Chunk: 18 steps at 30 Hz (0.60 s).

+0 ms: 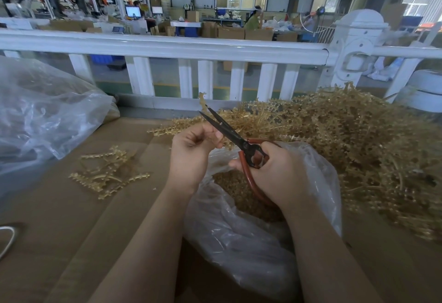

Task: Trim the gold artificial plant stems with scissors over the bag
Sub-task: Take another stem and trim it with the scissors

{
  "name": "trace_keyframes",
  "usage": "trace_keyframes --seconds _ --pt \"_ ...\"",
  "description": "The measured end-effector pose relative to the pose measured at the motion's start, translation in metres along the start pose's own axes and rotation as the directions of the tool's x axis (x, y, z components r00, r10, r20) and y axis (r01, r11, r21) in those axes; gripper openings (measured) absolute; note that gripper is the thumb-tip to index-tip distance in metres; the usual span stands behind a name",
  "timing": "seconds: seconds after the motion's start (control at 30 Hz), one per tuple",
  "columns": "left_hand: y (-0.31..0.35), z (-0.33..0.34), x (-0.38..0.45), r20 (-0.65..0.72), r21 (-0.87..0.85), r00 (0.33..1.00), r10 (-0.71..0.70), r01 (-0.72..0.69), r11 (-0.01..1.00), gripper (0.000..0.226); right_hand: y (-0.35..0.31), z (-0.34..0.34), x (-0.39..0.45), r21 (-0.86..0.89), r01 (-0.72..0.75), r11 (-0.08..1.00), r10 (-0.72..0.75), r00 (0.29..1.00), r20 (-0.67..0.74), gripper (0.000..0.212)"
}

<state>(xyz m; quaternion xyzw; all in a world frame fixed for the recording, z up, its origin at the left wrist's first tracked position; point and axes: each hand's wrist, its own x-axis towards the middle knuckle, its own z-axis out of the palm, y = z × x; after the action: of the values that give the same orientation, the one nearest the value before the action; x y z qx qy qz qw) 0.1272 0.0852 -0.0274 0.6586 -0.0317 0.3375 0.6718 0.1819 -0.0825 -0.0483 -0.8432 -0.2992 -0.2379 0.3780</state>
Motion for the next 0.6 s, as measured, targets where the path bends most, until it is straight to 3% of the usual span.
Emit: trace_keyframes --seconds 0.17,0.3,0.43,0.6 --pt "0.0025 0.0015 -0.0017 -0.005 -0.068 0.998 -0.059 0.058 0.996 0.035 -0.0002 -0.0001 0.0013 -0.007 -0.028 1.000 0.028 0.999 0.020 0.067" --pt "0.0035 0.0050 0.0001 -0.062 -0.122 0.981 -0.182 0.174 0.977 0.022 -0.0033 -0.0025 0.0011 0.034 -0.086 0.996 0.083 0.993 0.079 0.050" --pt "0.0046 0.0085 -0.0001 -0.094 -0.357 0.907 -0.411 0.354 0.864 0.021 -0.0045 -0.0020 0.0012 0.067 -0.135 0.989 0.125 0.983 0.133 0.043" --pt "0.0041 0.0064 0.0032 -0.089 -0.517 0.844 -0.530 0.415 0.748 0.011 -0.0049 -0.0027 0.0022 0.054 -0.159 0.986 0.144 0.966 0.217 0.039"
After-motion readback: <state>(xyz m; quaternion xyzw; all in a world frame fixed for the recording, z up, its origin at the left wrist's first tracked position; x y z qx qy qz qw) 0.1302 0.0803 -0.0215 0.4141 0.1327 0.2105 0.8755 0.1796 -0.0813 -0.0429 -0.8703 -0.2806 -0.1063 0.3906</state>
